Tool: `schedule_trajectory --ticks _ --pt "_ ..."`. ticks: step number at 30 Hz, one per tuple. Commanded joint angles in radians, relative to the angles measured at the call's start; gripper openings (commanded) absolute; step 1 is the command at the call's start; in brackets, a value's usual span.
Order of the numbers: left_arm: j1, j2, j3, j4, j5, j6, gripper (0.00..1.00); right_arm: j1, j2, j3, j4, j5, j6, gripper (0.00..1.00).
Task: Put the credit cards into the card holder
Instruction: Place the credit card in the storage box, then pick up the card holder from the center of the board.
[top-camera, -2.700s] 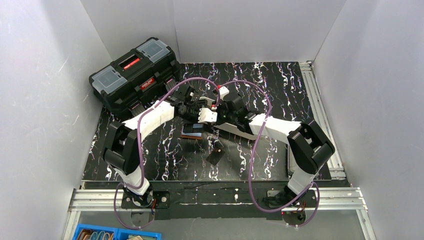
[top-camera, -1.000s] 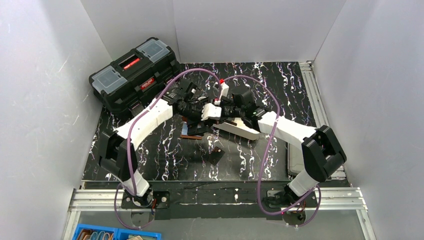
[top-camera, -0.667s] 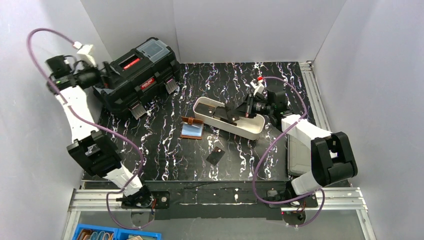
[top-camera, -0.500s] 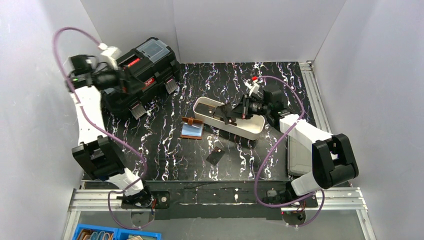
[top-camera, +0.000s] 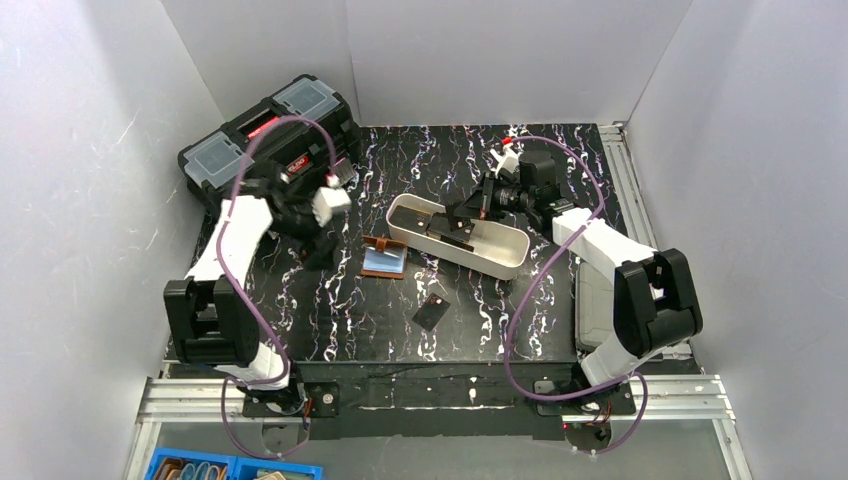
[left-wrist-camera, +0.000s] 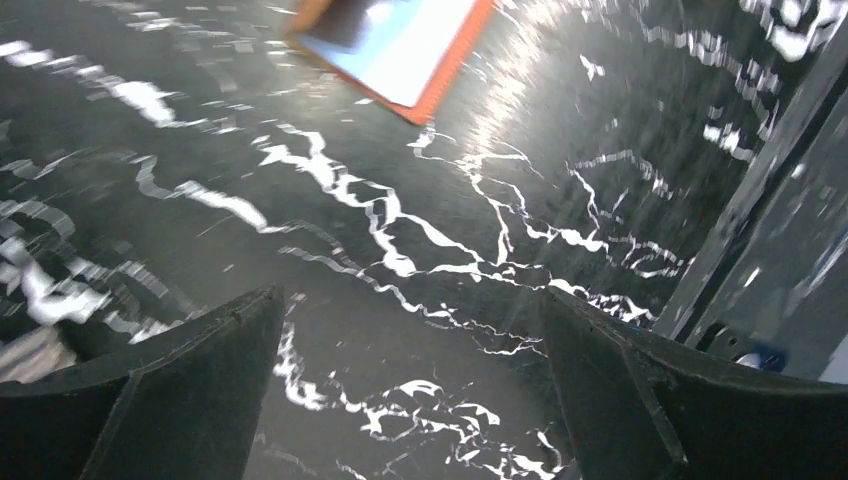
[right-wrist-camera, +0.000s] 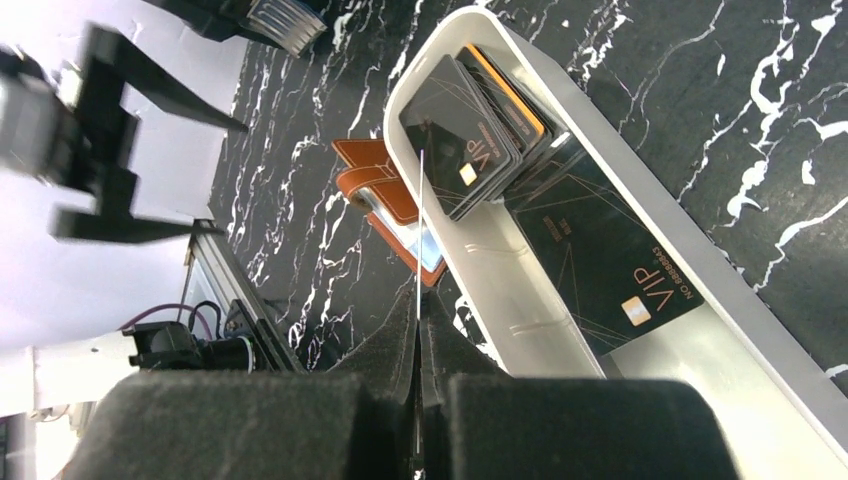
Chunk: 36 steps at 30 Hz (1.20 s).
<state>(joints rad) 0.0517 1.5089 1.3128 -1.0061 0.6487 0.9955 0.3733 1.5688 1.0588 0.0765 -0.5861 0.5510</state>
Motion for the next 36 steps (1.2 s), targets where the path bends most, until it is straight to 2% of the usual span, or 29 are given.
schedule_trajectory --ticks 1,4,9,17,21,24,28,31,36 --pt "-0.144 -0.055 -0.145 0.138 -0.176 0.197 0.98 -0.002 0.021 0.041 -0.008 0.018 0.001 0.01" --pt "-0.204 -0.042 -0.214 0.261 -0.213 0.2 0.98 -0.002 0.029 0.034 0.003 0.017 0.003 0.01" --pt "-0.239 -0.047 -0.301 0.516 -0.22 0.195 0.98 -0.002 0.039 0.03 0.018 0.013 0.003 0.01" --pt "-0.253 0.015 -0.295 0.604 -0.128 0.205 0.98 -0.013 0.075 0.037 0.041 -0.009 0.028 0.01" --pt "-0.288 0.074 -0.25 0.579 -0.094 0.208 0.98 -0.013 0.094 0.047 0.036 -0.001 0.027 0.01" --pt "-0.316 0.102 -0.235 0.542 -0.083 0.24 0.94 -0.013 0.107 0.057 0.034 0.008 0.026 0.01" --pt "-0.333 0.129 -0.238 0.528 -0.104 0.292 0.85 -0.013 0.12 0.065 0.038 0.013 0.03 0.01" --pt "-0.336 0.151 -0.221 0.526 -0.118 0.267 0.74 -0.013 0.124 0.063 0.042 0.023 0.034 0.01" --pt "-0.336 0.18 -0.18 0.512 -0.132 0.225 0.41 -0.013 0.129 0.052 0.062 0.038 0.059 0.01"
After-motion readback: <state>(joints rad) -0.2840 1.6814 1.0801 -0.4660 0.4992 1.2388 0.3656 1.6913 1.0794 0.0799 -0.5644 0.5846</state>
